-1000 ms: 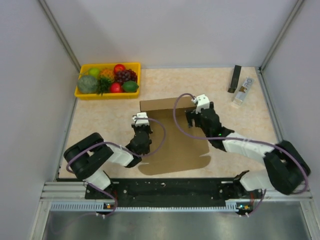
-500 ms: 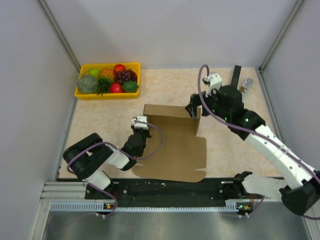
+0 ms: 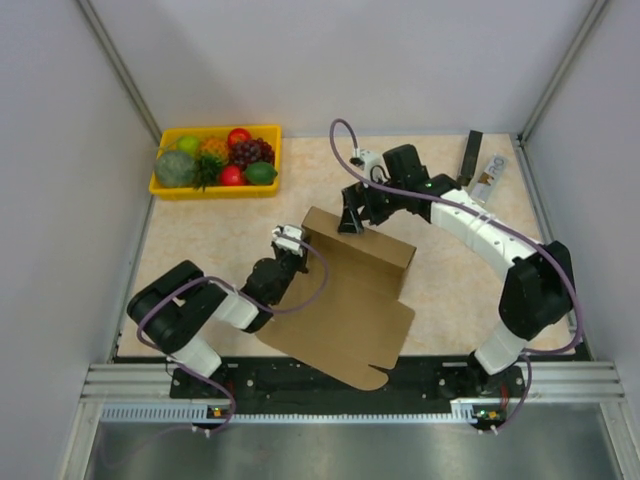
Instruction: Fold the paper box
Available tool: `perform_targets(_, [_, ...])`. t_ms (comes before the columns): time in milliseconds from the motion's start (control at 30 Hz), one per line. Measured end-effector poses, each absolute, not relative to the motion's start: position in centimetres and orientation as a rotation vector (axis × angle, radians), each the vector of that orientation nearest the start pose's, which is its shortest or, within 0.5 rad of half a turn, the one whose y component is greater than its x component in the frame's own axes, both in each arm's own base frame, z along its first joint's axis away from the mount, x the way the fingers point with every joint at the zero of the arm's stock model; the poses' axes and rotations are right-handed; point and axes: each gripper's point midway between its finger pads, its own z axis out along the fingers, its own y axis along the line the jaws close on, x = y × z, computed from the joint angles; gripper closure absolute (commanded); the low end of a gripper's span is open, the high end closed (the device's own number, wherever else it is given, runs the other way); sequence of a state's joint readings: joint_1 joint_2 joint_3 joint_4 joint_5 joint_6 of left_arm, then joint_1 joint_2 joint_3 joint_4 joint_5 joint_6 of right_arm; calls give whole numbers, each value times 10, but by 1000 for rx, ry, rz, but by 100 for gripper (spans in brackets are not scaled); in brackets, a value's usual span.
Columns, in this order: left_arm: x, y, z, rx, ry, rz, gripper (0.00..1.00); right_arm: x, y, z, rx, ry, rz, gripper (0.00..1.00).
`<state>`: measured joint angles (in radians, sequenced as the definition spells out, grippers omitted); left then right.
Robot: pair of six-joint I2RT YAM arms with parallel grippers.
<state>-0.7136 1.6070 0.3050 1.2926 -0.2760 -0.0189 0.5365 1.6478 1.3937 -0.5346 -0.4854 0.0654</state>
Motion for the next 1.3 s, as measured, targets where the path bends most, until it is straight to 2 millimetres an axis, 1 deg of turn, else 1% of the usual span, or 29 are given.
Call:
perform_targets(100, [337, -222, 114, 304, 1558, -318, 100, 317, 292, 187, -773, 2268, 907, 18])
perform_targets(167, [346, -224, 115, 270, 1563, -252, 100, 313, 293, 182, -732, 2302, 940, 20])
perform_targets(233, [351, -229, 115, 248, 1563, -196, 100, 312, 293, 178, -684, 2326, 959, 21])
perform_targets(400, [357, -229, 113, 193, 1546, -73, 100, 312, 295, 178, -576, 2346, 1012, 22])
perform_targets(567, [357, -226, 114, 164, 1544, -27, 100, 316, 295, 180, -505, 2353, 1019, 21])
perform_targets(600, [357, -226, 114, 163, 1544, -27, 98, 317, 295, 180, -500, 2353, 1017, 21])
perform_targets(667, [356, -225, 112, 166, 1545, -31, 89, 317, 295, 180, -496, 2351, 1020, 20])
perform_targets(700, [354, -225, 112, 166, 1545, -37, 78, 317, 296, 180, -496, 2350, 1021, 20])
perform_targets(800, [347, -217, 112, 156, 1551, -47, 64, 315, 296, 181, -494, 2353, 1032, 20])
perform_targets(900, [339, -208, 108, 144, 1567, -63, 60, 314, 296, 181, -490, 2357, 1046, 20])
perform_targets(933, [337, -206, 108, 140, 1572, -83, 58, 314, 296, 181, -490, 2359, 1051, 20])
perform_targets(1000, [334, -205, 110, 126, 1571, -112, 57, 313, 296, 182, -491, 2360, 1057, 20])
perform_targets(1133, [332, -205, 123, 92, 1550, -190, 54, 312, 297, 182, -498, 2359, 1070, 20])
perform_targets(1167, [333, -205, 126, 87, 1545, -201, 52, 311, 297, 183, -500, 2358, 1074, 20])
perform_targets(1300, [336, -208, 130, 81, 1540, -237, 51, 309, 298, 183, -506, 2360, 1086, 20])
